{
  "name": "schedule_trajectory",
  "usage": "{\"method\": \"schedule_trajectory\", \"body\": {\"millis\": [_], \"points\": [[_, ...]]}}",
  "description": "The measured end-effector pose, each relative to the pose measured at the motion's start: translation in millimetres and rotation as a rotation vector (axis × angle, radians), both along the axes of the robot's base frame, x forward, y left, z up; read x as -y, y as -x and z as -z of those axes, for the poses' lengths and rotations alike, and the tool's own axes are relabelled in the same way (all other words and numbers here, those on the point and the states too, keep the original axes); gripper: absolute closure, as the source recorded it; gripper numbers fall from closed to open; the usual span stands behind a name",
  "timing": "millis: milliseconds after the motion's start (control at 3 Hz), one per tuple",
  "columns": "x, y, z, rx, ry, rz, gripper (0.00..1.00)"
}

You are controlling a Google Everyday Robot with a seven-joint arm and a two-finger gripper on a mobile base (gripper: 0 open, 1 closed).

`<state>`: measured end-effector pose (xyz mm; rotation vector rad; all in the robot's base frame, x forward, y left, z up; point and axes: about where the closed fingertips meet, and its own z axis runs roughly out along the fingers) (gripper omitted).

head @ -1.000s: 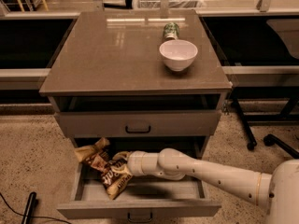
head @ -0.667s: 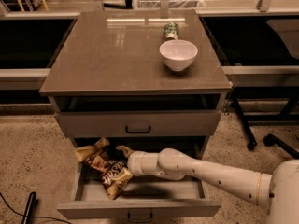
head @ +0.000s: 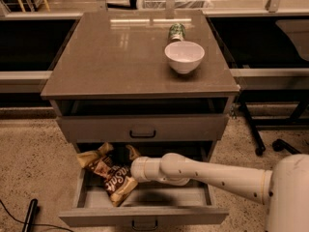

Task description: Pick brown chip bag from middle drawer and place on counter

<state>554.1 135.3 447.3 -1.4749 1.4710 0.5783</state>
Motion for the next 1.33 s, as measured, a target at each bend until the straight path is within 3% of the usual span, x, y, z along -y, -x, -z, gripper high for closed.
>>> {"method": "schedule_trajectory", "body": {"millis": [333,667,1333], "points": [[-2.9,-4.7,14.3,-0.052,0.057,0.037,0.0],[-6.3,-6.7,25.7,-0.098,0.073,0.042,0.16],[-14.7,-2.8,31.9,-0.122,0.069,-0.006,0.64]]}}
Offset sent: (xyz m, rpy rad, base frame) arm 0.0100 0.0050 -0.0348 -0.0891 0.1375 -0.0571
